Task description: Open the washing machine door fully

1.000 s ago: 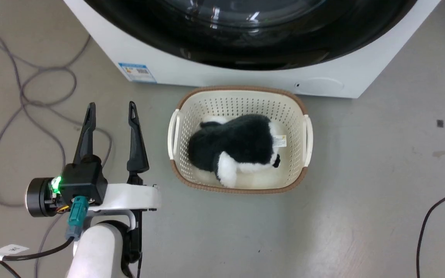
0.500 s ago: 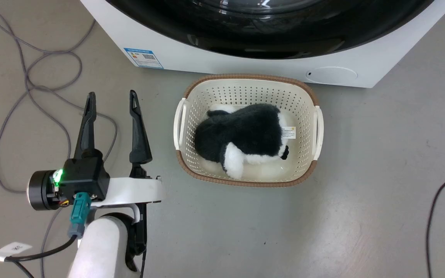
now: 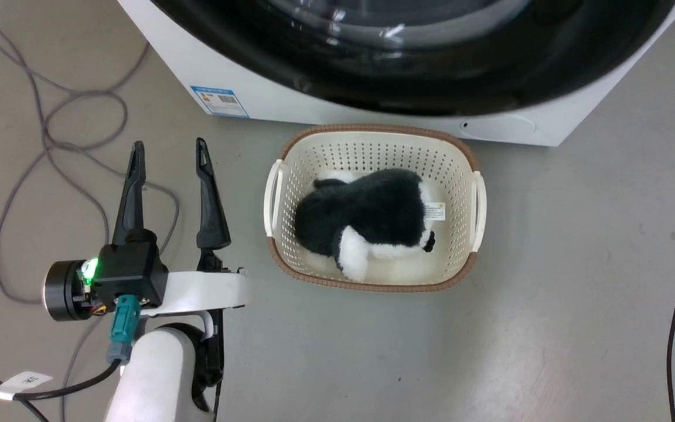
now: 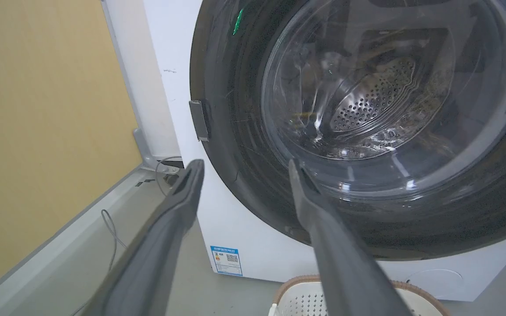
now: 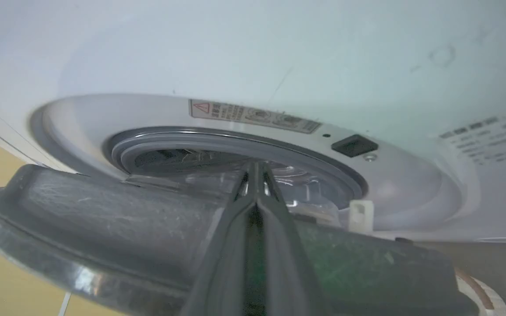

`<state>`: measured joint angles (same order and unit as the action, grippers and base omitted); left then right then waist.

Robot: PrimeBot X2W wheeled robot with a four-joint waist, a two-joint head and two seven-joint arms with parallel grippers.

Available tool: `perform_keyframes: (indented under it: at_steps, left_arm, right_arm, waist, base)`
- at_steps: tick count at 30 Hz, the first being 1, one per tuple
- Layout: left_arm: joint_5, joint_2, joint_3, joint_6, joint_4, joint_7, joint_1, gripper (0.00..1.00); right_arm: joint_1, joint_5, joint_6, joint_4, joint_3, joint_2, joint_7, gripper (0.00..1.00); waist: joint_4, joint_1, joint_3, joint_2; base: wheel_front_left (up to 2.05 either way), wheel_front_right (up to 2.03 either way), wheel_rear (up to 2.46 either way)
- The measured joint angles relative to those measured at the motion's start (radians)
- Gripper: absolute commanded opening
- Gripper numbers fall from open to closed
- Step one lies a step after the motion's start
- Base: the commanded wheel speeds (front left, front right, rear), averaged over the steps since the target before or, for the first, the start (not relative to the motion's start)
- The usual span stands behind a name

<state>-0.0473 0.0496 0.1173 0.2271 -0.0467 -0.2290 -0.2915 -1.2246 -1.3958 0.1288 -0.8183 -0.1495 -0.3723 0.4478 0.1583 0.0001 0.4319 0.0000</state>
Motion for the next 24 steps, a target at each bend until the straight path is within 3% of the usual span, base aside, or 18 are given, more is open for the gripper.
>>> perform_keyframes:
  at_steps: [12,24]
  left_arm:
    - [0.001,0.0,-0.01,0.009,0.022,-0.021,0.035,1.0]
    - [0.02,0.0,-0.024,-0.005,0.064,-0.028,0.12,1.0]
  right_arm:
    - [0.07,-0.139,0.001,0.001,-0.091,0.0,0.159,0.0]
    - [0.345,-0.184,0.001,0.183,-0.16,0.035,0.252,0.0]
  waist:
    - [-0.017,-0.0001,-0.075,-0.0001]
    - [-0.052,-0.0002,-0.191,0.0]
  base:
    - [0.0,0.0,0.0]
    - [0.0,0.0,0.0]
